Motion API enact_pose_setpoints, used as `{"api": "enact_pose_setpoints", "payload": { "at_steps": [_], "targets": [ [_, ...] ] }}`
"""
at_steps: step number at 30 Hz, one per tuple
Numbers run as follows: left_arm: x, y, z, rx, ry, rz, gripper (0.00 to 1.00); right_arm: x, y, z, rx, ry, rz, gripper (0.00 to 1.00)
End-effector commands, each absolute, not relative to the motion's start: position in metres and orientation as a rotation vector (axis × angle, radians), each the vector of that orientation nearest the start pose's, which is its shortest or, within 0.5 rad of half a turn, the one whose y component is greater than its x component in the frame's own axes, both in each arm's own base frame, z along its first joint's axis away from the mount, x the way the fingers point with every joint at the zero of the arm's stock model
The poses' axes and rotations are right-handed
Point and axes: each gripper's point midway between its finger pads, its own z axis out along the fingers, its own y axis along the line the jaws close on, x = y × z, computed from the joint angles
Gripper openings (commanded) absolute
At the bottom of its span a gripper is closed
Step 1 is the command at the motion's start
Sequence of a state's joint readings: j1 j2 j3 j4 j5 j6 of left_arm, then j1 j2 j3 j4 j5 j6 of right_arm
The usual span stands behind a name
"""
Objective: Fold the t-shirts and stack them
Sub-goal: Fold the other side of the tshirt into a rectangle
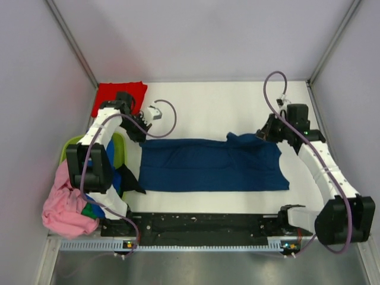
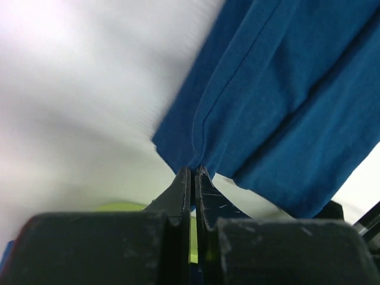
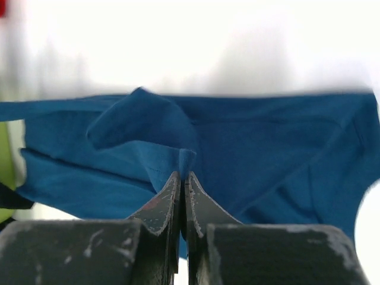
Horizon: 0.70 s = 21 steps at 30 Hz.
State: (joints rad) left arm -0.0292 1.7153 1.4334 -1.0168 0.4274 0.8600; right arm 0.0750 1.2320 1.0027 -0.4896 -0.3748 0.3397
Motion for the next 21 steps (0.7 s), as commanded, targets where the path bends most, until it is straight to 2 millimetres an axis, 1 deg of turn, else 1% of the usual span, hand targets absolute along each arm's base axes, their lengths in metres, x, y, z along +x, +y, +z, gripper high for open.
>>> {"api": "enact_pose_setpoints", "payload": {
  "at_steps": [1, 2, 3, 5, 8, 10, 12, 14, 15, 16, 19, 21],
  "targets": [
    [0.332, -0.048, 0.104, 1.382, 2.351, -0.355, 0.0, 0.293, 0.065, 0.148, 0.253, 2.394, 0.41, 0.0],
    [0.329, -0.046, 0.101, 1.396, 2.353, -0.355, 0.0, 0.286, 0.062, 0.142, 0.275, 2.406, 0.391, 0.0],
    [0.327, -0.044, 0.099, 1.411, 2.356, -0.347, 0.0, 0.278, 0.056, 0.132, 0.319, 2.423, 0.355, 0.0],
    [0.327, -0.04, 0.094, 1.423, 2.372, -0.325, 0.0, 0.267, 0.046, 0.116, 0.401, 2.445, 0.308, 0.0],
    [0.326, -0.035, 0.084, 1.437, 2.407, -0.304, 0.0, 0.255, 0.04, 0.094, 0.491, 2.489, 0.304, 0.0],
    [0.325, -0.033, 0.079, 1.44, 2.426, -0.307, 0.0, 0.248, 0.036, 0.084, 0.524, 2.511, 0.29, 0.0],
    [0.322, -0.033, 0.078, 1.446, 2.433, -0.313, 0.0, 0.246, 0.03, 0.08, 0.541, 2.514, 0.255, 0.0],
    [0.319, -0.033, 0.08, 1.456, 2.422, -0.312, 0.0, 0.246, 0.028, 0.08, 0.54, 2.511, 0.241, 0.0],
    [0.32, -0.034, 0.084, 1.46, 2.404, -0.305, 0.0, 0.247, 0.019, 0.08, 0.587, 2.499, 0.228, 0.0],
    [0.319, -0.034, 0.086, 1.459, 2.395, -0.298, 0.0, 0.248, 0.017, 0.08, 0.598, 2.495, 0.226, 0.0],
    [0.319, -0.034, 0.096, 1.455, 2.369, -0.275, 0.0, 0.248, 0.012, 0.085, 0.618, 2.48, 0.222, 0.0],
    [0.316, -0.033, 0.095, 1.466, 2.364, -0.262, 0.0, 0.247, 0.013, 0.085, 0.623, 2.483, 0.228, 0.0]
  ]
}}
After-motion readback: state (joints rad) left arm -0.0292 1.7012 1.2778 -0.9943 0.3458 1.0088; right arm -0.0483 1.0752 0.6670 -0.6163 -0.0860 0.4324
